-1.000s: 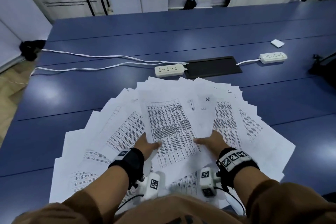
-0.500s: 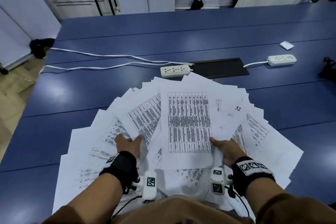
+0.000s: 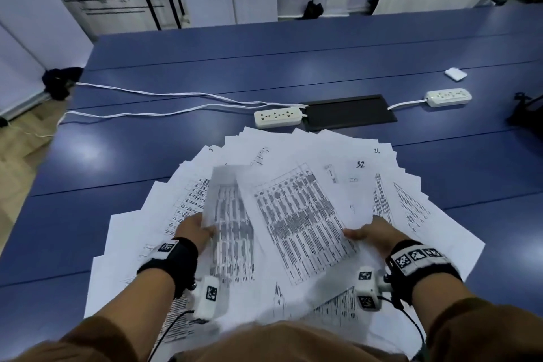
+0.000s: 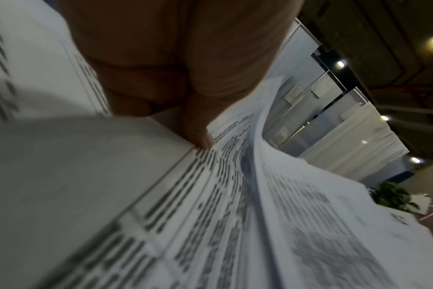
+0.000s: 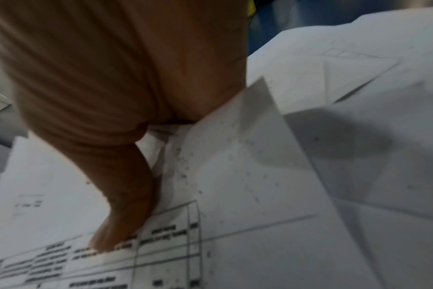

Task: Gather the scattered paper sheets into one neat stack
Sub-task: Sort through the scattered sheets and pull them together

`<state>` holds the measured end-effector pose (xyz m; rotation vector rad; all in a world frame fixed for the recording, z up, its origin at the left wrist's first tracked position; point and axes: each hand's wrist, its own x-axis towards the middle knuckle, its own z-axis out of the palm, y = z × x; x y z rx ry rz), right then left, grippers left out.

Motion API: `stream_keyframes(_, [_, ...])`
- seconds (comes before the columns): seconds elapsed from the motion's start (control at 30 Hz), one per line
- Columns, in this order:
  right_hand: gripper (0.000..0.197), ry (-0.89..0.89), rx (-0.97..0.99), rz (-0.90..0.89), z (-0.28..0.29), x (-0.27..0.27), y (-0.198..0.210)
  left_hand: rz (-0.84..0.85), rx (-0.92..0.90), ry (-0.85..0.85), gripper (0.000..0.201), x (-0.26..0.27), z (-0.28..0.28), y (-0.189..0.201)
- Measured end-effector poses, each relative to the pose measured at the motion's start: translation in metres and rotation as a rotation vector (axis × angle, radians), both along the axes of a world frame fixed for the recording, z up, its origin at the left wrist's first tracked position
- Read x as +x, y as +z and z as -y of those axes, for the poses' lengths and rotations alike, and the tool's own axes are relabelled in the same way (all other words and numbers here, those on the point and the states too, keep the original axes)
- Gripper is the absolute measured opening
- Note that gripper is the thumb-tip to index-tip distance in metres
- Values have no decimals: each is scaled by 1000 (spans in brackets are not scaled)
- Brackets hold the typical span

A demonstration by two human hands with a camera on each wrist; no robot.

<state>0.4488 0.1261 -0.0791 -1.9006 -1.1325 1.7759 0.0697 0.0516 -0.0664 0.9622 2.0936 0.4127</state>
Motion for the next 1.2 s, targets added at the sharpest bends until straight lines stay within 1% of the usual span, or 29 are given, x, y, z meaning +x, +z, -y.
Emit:
stream_keyframes(0.07, [41,44,-31,-100,1,-9,5,63,5,-69,25,17,-1,3])
stream_keyframes(0.13, [59,79,-29,-182,4,-22,11,132,43,-94,25,36,-3,6])
stream_keyframes(0.17, [64,94,-13,-206,7,-30,13,165,52,-90,24,45,-4,7])
stream_keyframes(0.2, [68,95,-6,-230,9,-35,13,196,34,-88,22,52,-4,9])
stream_keyframes(0.27, [83,86,3,-285,11,-43,7,224,-7,-86,18,61,-4,10])
stream_keyframes(0.3, [90,79,5,-317,12,-46,6,231,-26,-78,20,63,-5,8])
stream_keyframes(0.37, [100,36,15,-365,11,-44,0,233,-38,-49,30,64,-4,10])
stream_keyframes(0.43, [107,-19,2,-400,11,-40,2,225,23,33,37,59,-4,5])
stream_keyframes(0.5, [103,-40,-22,-404,13,-39,3,218,130,189,37,52,-3,3])
stream_keyframes(0.53, [100,-26,-20,-375,14,-40,3,209,173,238,42,50,-1,3])
stream_keyframes(0.57, [97,-13,-10,-345,16,-40,1,220,185,250,48,49,0,3])
stream_keyframes(0.63, [90,34,2,-298,21,-47,3,331,162,213,53,58,3,10])
stream_keyframes(0.67, [87,67,-2,-285,23,-52,4,386,125,168,60,64,7,11])
stream_keyframes(0.7, [87,84,-9,-287,24,-57,4,397,98,120,75,69,8,9])
stream_keyframes(0.77, [101,45,6,-316,25,-63,0,351,73,37,96,72,10,0])
stream_keyframes(0.8, [107,13,22,-329,25,-65,-1,326,87,40,96,70,10,-4])
stream_keyframes(0.83, [107,-7,28,-342,24,-64,0,319,125,61,89,69,10,-5])
stream_keyframes(0.87, [100,-18,25,-367,23,-63,3,338,183,86,81,64,9,-6])
stream_keyframes(0.9, [84,-29,9,-399,21,-61,7,381,245,125,76,59,10,-4])
stream_keyframes(0.93, [66,-47,-13,-437,20,-58,12,421,278,155,82,53,10,-3])
stream_keyframes(0.97, [57,-61,-32,-475,19,-55,13,447,255,172,89,47,9,-4])
stream_keyframes(1.0, [59,-73,-48,-503,18,-53,13,508,222,181,95,43,9,-2])
stream_keyframes(1.07, [78,-40,-52,-530,18,-54,17,692,150,176,104,38,6,-2])
stream_keyframes(1.13, [80,5,-43,-521,18,-58,19,841,94,127,102,36,5,5])
stream_keyframes(1.17, [81,9,-38,-506,17,-61,20,883,82,104,101,34,5,8])
stream_keyframes(1.2, [85,-5,-33,-495,16,-62,19,888,81,102,101,30,5,8])
